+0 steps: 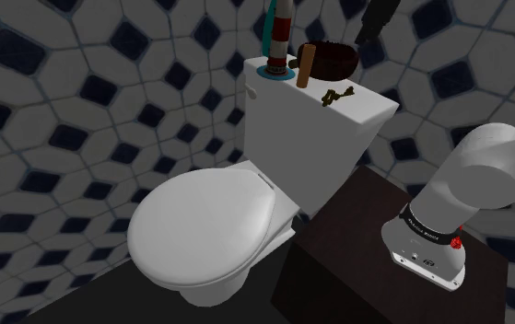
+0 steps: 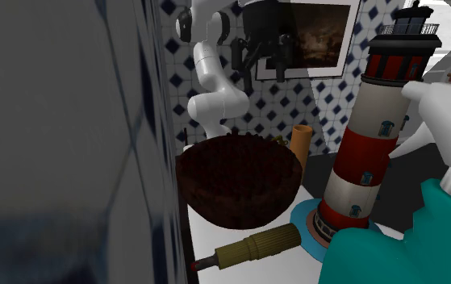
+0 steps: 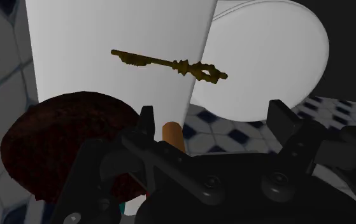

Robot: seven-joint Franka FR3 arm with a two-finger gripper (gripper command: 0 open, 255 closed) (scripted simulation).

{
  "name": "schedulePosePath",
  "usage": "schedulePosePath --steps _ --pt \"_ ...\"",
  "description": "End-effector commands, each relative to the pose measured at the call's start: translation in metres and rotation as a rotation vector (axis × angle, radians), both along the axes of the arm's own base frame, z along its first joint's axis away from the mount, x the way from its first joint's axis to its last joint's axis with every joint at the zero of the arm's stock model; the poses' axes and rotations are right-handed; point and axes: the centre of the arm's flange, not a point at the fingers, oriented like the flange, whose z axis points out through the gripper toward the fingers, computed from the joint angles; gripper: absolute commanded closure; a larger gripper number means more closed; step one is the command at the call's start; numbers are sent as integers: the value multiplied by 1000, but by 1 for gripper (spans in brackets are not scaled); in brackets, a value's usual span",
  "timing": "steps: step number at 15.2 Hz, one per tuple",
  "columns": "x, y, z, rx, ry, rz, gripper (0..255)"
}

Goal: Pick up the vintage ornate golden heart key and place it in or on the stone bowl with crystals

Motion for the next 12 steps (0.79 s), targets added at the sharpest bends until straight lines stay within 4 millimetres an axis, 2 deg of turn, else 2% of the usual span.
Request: schedulePosePath --steps 1,10,12 --pt "0 0 0 0 0 0 0" --pt "34 -3 -115 -110 11 820 0" --pt "35 -2 -123 -113 12 838 0"
